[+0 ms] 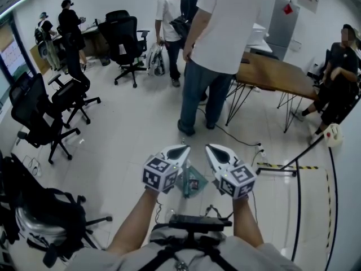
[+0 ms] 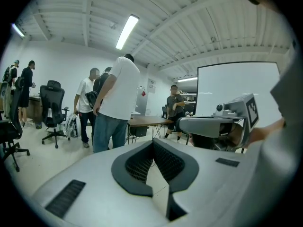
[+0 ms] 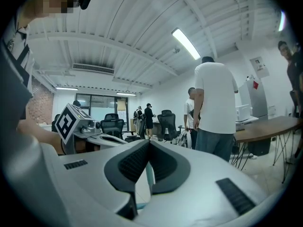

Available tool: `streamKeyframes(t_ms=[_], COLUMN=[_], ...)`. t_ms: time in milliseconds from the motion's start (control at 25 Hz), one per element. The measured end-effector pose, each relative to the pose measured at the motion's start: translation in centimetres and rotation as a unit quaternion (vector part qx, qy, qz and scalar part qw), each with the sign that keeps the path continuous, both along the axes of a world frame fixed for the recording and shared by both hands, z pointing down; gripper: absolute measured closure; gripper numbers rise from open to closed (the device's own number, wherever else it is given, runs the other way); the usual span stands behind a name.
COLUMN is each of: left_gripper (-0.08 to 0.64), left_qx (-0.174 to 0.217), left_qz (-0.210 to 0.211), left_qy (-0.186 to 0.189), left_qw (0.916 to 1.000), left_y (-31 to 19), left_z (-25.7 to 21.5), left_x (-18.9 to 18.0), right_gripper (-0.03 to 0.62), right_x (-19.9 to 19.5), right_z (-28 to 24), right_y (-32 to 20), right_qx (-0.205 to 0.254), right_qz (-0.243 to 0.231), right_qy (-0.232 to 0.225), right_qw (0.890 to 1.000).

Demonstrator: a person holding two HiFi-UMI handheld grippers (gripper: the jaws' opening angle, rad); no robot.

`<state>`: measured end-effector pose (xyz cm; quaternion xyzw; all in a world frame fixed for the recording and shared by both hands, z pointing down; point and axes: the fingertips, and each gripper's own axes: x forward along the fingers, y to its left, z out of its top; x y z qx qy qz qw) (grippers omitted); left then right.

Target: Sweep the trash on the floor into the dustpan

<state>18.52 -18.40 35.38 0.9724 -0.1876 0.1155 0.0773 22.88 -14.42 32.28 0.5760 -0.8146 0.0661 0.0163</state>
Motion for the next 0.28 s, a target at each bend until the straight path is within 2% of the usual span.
streamKeyframes(t_ms=[280], left_gripper=[0.56], left_qx=[0.001], left_qz=[0.004], left_qy=[-0.003], left_qw=[1.0], left_y=[0.35], left_z=[-0.36], left_x=[0.41], right_gripper=[0.592], right_x=[0.23], right_z=[-0.62], right_y=[0.18], right_qx=[0.002], right_qz=[-0.003], right_qy=[-0.011], right_qw=[1.0])
